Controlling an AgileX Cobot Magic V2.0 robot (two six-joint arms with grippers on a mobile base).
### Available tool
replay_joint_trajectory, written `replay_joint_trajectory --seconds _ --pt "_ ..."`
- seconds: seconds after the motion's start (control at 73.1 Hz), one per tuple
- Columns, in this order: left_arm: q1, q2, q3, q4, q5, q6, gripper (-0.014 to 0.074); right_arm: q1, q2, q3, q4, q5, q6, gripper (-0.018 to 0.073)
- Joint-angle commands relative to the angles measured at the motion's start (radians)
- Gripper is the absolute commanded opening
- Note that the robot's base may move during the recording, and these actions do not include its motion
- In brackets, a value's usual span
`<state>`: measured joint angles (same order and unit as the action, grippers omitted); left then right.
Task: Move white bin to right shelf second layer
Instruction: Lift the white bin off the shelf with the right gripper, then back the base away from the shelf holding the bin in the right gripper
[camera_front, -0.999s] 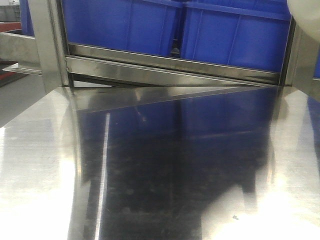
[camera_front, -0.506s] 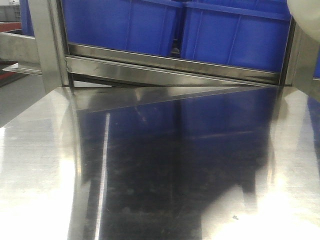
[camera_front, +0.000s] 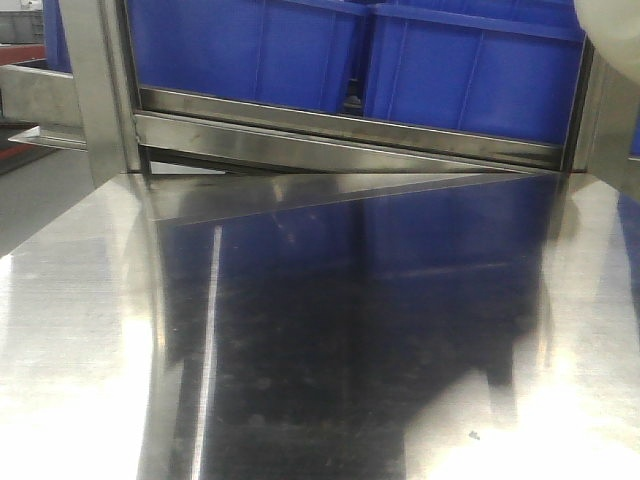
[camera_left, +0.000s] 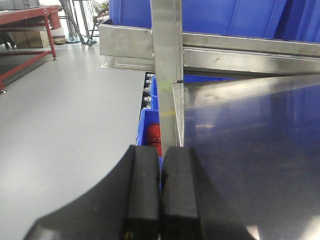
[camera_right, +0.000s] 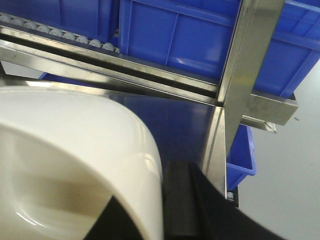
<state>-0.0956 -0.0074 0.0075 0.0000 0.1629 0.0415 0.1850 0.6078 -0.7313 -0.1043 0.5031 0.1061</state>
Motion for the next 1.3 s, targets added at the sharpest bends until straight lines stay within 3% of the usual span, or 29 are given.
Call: replay_joint_trajectory --seconds 0.0,1.287 --pt "-0.006 -0.014 0.037 0.0 -0.085 -0.003 0.0085 -0.007 -0.003 -0.03 -0.011 -0.109 0.0 0.0055" --pt "-0.006 -0.014 0.037 0.0 -0.085 -0.003 0.0085 -0.007 -0.004 -0.03 -0.011 -0.106 0.0 0.0055"
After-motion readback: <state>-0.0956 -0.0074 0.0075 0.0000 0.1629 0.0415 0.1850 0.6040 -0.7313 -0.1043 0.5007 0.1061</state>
